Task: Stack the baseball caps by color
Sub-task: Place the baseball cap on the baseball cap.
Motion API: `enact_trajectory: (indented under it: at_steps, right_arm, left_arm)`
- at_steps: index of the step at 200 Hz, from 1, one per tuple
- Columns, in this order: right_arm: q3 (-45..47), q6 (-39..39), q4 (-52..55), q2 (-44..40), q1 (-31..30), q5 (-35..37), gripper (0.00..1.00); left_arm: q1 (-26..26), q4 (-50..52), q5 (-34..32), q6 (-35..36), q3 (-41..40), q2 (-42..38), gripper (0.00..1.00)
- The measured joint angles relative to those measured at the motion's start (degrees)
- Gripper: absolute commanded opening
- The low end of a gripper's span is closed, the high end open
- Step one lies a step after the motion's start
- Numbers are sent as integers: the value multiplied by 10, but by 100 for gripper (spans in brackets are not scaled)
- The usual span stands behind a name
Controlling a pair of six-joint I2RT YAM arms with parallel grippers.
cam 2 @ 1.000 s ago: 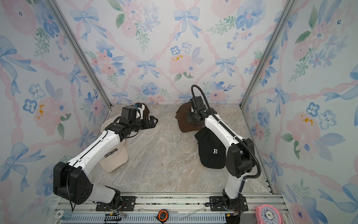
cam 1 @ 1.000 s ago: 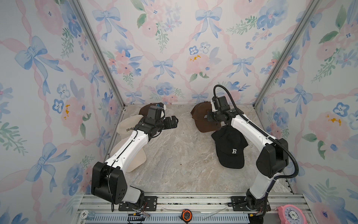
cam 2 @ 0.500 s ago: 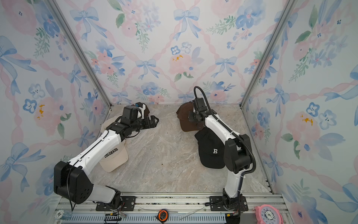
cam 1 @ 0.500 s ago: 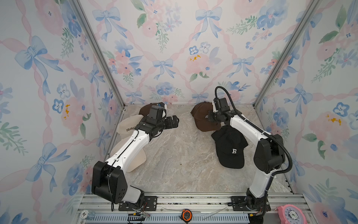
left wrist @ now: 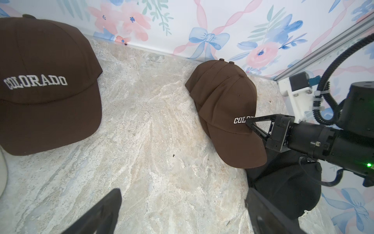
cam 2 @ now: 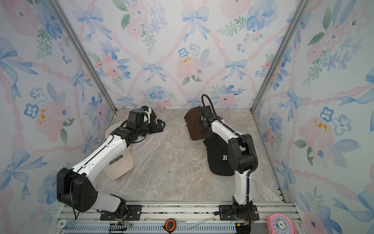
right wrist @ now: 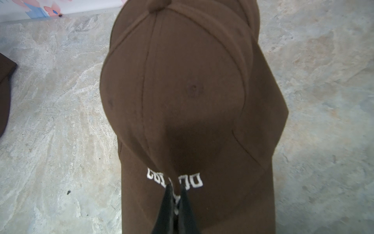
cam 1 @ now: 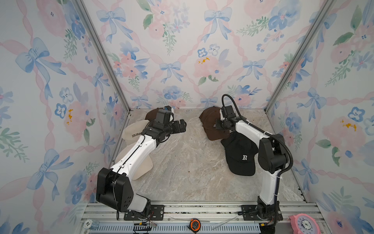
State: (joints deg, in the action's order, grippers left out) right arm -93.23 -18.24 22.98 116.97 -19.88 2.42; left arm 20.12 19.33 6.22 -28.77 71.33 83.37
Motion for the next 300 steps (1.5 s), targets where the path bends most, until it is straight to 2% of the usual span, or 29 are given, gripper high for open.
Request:
enact_trajectory:
  at_steps: [83, 97, 114, 222, 300]
  right_arm:
    - [-17, -16, -35, 44, 3, -19, 8]
    - [-19, -19, -36, 47, 3, -21, 8]
    - [-20, -23, -38, 51, 3, -22, 2]
    - [14, -28, -76, 17, -13, 5, 2]
    - [5, -28, -84, 5, -13, 10, 4]
  left_arm:
    - [0, 0, -13, 2, 20, 19, 98]
    - [0, 0, -13, 2, 23, 21, 98]
    - [0, 0, -13, 3, 26, 24, 98]
    - [-7, 0, -13, 7, 34, 35, 98]
    - [-7, 0, -13, 7, 34, 35, 98]
